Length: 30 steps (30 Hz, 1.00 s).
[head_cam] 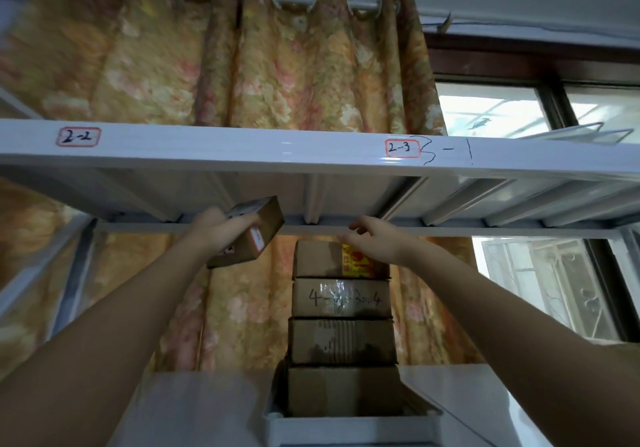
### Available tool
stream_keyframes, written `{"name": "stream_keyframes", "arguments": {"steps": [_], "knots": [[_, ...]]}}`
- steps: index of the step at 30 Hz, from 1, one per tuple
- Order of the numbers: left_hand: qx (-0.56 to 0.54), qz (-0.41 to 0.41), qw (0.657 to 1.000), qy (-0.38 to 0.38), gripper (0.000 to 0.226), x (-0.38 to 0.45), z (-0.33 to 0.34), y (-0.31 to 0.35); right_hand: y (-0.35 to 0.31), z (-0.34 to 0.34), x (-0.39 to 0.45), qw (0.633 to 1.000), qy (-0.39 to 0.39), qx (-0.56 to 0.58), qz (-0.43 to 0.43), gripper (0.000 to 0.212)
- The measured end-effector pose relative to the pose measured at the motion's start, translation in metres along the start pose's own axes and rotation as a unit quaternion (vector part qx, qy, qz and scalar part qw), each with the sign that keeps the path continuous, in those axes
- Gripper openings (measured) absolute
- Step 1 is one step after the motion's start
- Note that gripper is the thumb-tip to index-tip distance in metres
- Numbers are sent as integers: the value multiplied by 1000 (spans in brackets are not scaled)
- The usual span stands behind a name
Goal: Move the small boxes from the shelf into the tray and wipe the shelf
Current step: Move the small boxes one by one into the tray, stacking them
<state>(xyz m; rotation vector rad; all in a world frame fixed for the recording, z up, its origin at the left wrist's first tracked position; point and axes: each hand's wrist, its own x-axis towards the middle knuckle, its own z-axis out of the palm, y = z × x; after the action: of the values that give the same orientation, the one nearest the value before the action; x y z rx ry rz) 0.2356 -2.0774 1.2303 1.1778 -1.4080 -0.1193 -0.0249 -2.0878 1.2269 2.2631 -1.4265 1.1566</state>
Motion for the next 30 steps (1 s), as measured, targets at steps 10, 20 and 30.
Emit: {"name": "stream_keyframes", "arguments": {"steps": [10,20,30], "knots": [[169,6,984,59,52,7,43,36,-22,10,16,992,-16,-117,-40,47],[288,49,950,113,68,23,66,62,-14,8,50,994,-32,94,-45,73],[201,124,972,4,52,84,91,69,-18,8,100,970,-101,210,-73,53]]}}
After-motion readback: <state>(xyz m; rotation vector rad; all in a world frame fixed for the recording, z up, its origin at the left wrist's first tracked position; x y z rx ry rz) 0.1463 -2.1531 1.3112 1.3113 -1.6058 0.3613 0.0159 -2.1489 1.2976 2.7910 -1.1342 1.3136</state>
